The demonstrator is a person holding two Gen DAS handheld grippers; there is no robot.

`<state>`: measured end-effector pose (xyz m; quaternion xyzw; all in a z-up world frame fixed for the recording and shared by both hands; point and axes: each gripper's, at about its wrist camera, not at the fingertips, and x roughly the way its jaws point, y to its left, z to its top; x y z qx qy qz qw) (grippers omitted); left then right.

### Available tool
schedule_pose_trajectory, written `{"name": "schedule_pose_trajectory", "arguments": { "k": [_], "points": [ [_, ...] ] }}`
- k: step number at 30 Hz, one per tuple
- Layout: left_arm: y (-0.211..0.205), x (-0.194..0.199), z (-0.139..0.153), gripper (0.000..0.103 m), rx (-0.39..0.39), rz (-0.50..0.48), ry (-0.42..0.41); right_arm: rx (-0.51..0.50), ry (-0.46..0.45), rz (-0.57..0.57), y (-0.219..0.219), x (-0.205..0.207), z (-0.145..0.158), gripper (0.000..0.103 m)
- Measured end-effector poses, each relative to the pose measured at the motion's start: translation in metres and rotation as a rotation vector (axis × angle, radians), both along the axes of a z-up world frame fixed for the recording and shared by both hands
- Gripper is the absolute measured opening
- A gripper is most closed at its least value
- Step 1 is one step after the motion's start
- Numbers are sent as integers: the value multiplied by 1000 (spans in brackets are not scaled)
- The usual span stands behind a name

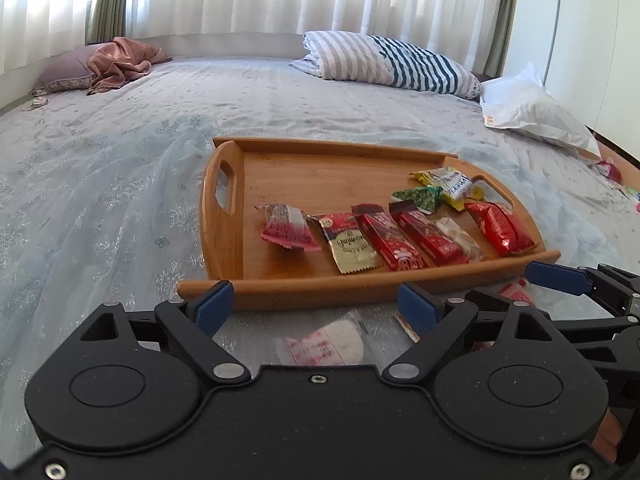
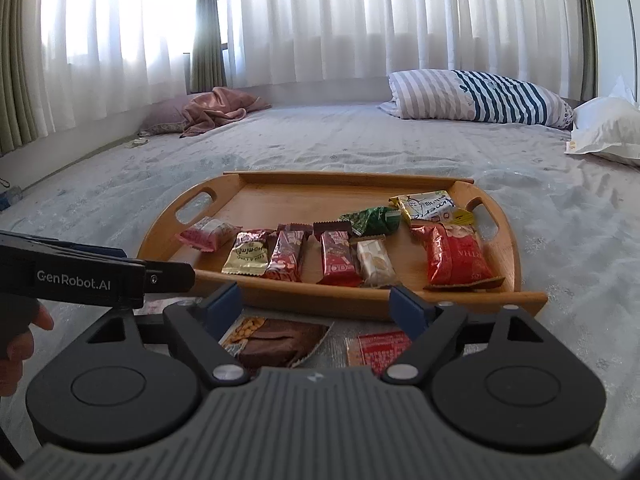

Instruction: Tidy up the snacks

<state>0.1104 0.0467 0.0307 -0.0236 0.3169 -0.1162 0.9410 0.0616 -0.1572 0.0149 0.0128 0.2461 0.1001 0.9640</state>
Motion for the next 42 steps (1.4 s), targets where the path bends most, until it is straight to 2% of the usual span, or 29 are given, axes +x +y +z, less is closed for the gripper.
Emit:
{"name": "schedule_pose_trajectory", "arguments": {
  "k": [12, 20, 26, 42],
  "points": [
    [-3, -13, -14, 96, 5, -32, 24, -34, 10, 22, 9, -29, -23, 102],
    [-7, -10, -21, 96, 4, -41, 33, -101, 18, 47, 23, -28, -36, 103],
    [-8, -8, -24, 81, -8, -57, 53, -86, 9, 47, 21, -29, -38, 103],
    [-12, -8, -29, 80, 16, -64, 54, -92, 11, 56, 24, -28, -42, 103]
  ]
}}
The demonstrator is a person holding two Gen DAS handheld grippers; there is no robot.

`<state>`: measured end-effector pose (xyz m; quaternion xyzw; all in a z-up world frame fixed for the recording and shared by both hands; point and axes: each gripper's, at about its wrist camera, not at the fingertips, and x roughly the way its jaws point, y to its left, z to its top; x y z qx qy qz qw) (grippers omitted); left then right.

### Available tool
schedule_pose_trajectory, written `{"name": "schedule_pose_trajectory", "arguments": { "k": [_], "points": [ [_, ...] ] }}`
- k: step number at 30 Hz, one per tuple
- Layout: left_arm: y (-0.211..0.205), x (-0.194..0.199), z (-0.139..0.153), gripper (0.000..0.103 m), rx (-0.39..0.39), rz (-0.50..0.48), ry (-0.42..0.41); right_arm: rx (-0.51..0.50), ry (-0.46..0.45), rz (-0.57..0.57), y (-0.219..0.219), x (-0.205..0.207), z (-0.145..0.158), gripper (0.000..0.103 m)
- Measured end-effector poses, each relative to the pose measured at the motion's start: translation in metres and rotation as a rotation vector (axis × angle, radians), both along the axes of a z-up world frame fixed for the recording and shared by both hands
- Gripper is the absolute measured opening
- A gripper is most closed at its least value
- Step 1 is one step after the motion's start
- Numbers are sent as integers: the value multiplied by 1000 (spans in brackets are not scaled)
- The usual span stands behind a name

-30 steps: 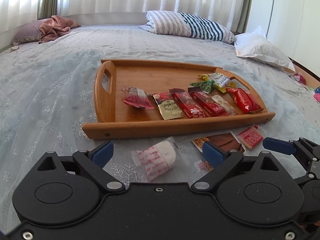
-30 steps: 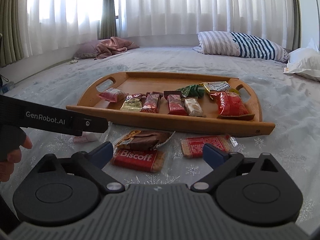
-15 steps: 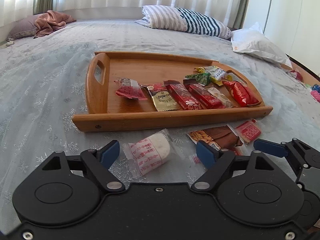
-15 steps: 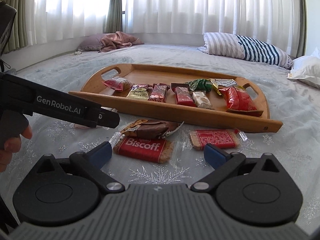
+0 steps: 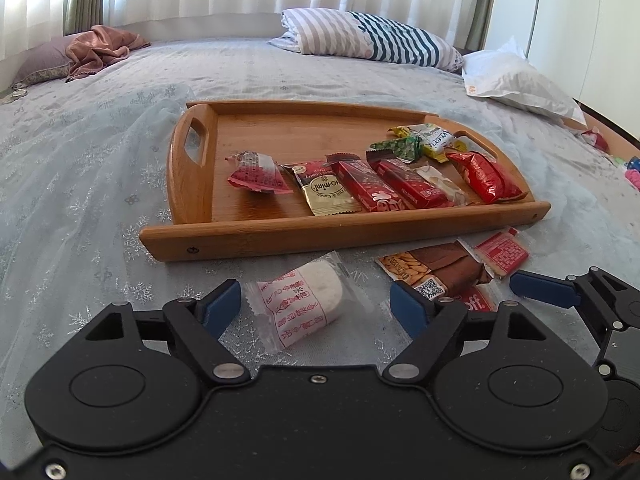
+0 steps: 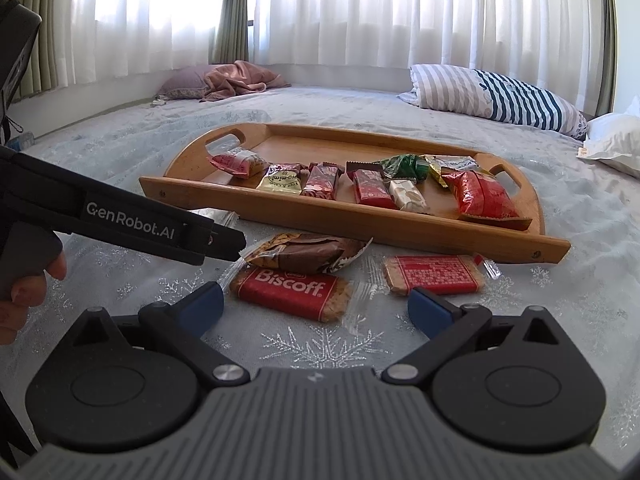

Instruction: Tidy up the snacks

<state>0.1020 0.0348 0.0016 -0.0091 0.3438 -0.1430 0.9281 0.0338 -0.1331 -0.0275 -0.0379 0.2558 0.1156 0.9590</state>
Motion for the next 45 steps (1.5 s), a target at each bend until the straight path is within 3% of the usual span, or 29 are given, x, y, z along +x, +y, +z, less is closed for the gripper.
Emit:
{"name": "schedule_pose_trajectory", "arguments": {
  "k": [3, 7, 16, 26, 30, 37, 39, 42, 45],
  "points": [
    [0, 0, -1, 76, 4, 2, -2, 0, -1, 0, 0, -1, 0, 103],
    [0, 1, -1, 59, 16, 12, -3, 3, -2, 3, 0, 0, 0, 103],
    [3, -1, 7, 46, 0, 17, -5, 14, -10, 19, -4, -3, 0, 101],
    [7, -4, 17, 43, 7, 36, -20, 10, 0, 34, 0, -5, 13, 82],
    [7, -6, 20, 43, 11, 40, -25, 22, 9, 27, 2, -5, 14, 67],
    [8, -9, 24, 43, 13, 47, -35, 61, 47, 15, -3, -8, 15, 56],
    [8, -9, 25, 43, 12, 50, -36, 82, 47, 13, -6, -8, 16, 58],
    [9, -9, 26, 43, 11, 52, -36, 141, 44, -10, -12, -2, 19, 85],
    [9, -9, 26, 43, 13, 50, -37, 168, 64, -10, -10, 8, 20, 86]
  ]
}}
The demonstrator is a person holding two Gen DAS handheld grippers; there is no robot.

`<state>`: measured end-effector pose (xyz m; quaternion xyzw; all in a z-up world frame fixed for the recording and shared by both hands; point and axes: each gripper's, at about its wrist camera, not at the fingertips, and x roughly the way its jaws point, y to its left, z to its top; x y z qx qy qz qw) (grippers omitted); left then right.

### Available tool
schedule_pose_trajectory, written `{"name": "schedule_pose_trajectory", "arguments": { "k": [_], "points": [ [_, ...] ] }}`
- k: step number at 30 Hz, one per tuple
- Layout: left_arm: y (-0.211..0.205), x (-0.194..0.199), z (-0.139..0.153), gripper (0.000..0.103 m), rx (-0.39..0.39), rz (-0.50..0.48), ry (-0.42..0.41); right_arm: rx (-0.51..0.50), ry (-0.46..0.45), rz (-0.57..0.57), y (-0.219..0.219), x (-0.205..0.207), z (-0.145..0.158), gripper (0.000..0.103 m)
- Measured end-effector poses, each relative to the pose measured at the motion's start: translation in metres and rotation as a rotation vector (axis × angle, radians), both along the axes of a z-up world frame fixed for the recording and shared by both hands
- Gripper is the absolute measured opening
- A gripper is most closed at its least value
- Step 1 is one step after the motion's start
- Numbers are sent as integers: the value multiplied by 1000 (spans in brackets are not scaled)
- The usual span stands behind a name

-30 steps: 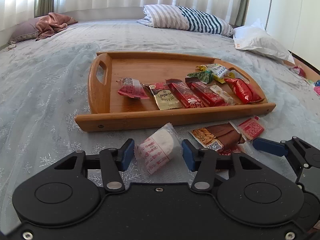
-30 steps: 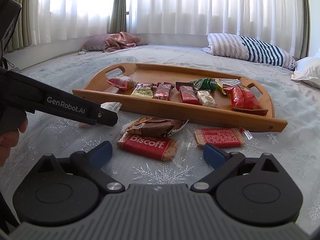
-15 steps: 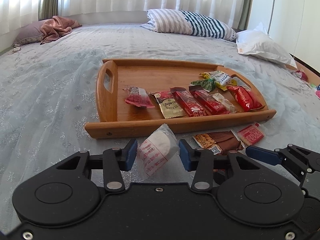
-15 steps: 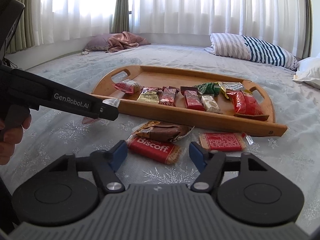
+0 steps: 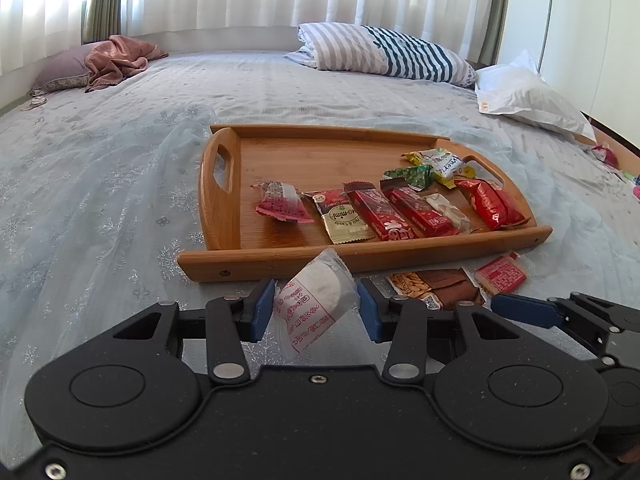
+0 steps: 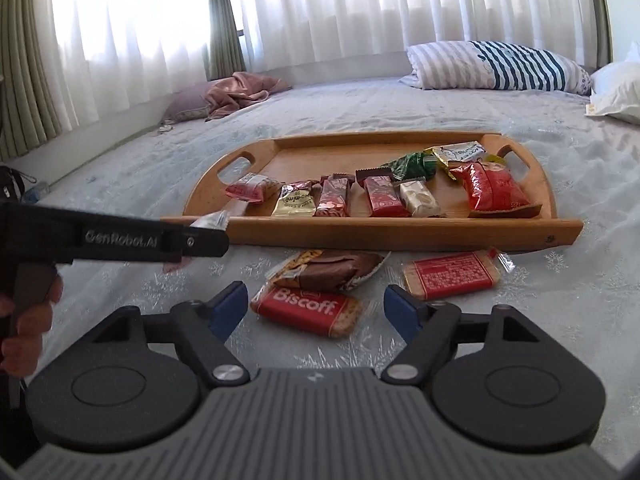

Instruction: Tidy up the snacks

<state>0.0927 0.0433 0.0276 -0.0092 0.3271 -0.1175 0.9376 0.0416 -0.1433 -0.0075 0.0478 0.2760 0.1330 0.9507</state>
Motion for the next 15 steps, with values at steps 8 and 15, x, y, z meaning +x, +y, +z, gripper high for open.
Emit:
{"name": "schedule_pose_trajectory", "arguments": {
  "k": [8, 15],
  "points": [
    [2, 0, 1, 43, -4, 5, 0, -62, 30, -3, 14, 10, -5, 75],
    [2, 0, 1, 43, -12, 5, 2, -82, 19, 8, 15, 1, -4, 70]
  ]
}}
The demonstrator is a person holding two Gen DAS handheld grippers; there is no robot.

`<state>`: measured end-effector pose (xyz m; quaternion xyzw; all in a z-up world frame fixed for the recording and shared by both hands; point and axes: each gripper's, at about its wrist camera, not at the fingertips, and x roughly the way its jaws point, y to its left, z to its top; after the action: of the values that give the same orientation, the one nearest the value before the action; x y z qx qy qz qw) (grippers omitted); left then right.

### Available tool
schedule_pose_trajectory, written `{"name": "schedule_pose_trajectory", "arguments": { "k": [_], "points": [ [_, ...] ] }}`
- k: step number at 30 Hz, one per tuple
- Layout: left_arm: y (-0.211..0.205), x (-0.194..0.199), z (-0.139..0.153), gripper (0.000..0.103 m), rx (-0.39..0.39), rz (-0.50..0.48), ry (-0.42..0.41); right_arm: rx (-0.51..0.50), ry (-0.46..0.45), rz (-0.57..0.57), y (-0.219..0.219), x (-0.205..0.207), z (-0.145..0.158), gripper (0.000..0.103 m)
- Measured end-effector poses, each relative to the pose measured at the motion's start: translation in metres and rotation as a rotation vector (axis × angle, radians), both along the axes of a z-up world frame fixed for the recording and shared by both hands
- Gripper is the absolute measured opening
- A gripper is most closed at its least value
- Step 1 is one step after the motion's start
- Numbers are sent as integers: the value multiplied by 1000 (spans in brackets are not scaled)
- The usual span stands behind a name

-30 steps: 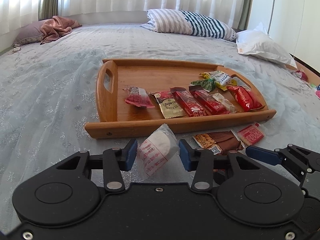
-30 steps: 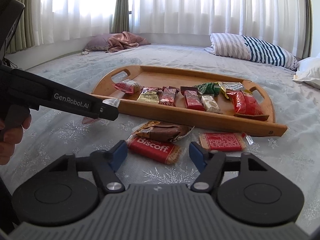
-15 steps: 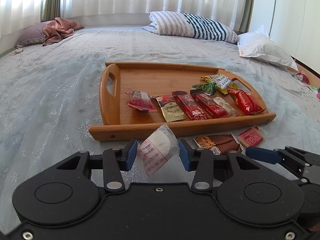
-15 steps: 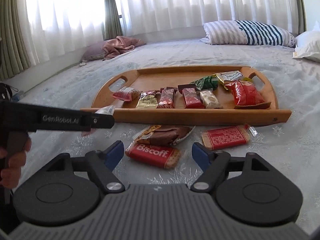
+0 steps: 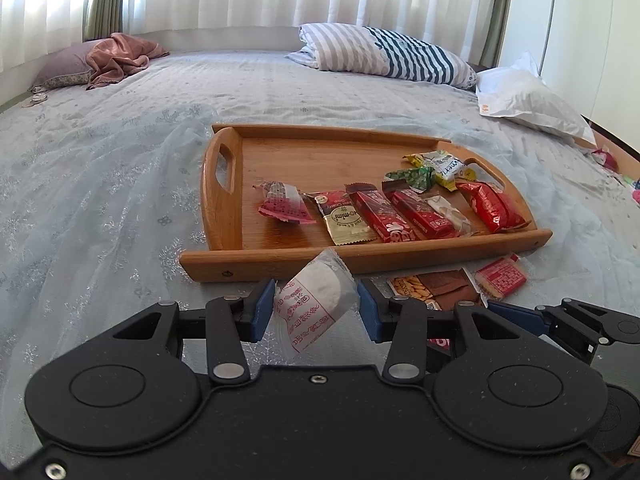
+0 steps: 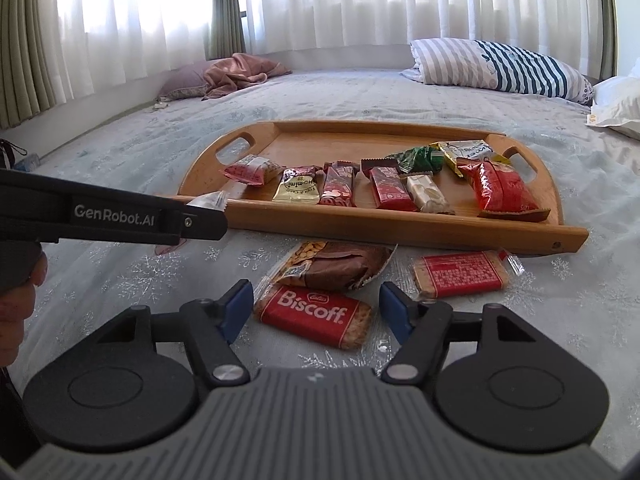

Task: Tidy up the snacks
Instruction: 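Grasp the red Biscoff pack with the right tool while the left tool holds the white packet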

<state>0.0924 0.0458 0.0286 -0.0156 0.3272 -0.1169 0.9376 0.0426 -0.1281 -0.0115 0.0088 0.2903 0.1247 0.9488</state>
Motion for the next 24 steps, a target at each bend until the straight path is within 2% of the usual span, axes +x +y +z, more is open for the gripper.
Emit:
{"name": "schedule_pose_trajectory", "arguments": {
  "k": [4, 5, 13, 15, 17, 19, 20, 24],
  "points": [
    [1, 0, 0, 43, 0, 0, -2, -9, -8, 12, 2, -8, 3, 69],
    [0, 0, 0, 43, 0, 0, -2, -11, -11, 16, 2, -10, 4, 65],
    [1, 1, 0, 43, 3, -1, 3, -63, -43, 13, 0, -25, 11, 66],
    [1, 1, -1, 43, 3, 0, 5, -95, -57, 7, 0, -29, 11, 69],
    [1, 2, -2, 43, 4, 0, 8, -110, -60, -6, -2, -30, 9, 80],
    [1, 2, -2, 43, 4, 0, 11, -101, -48, -26, -5, -30, 7, 83],
    [1, 2, -3, 43, 3, -1, 12, -91, -39, -44, -6, -29, 6, 89],
    [0, 3, -3, 43, 2, 0, 13, -47, -26, -116, -9, -32, 4, 93]
  ]
}}
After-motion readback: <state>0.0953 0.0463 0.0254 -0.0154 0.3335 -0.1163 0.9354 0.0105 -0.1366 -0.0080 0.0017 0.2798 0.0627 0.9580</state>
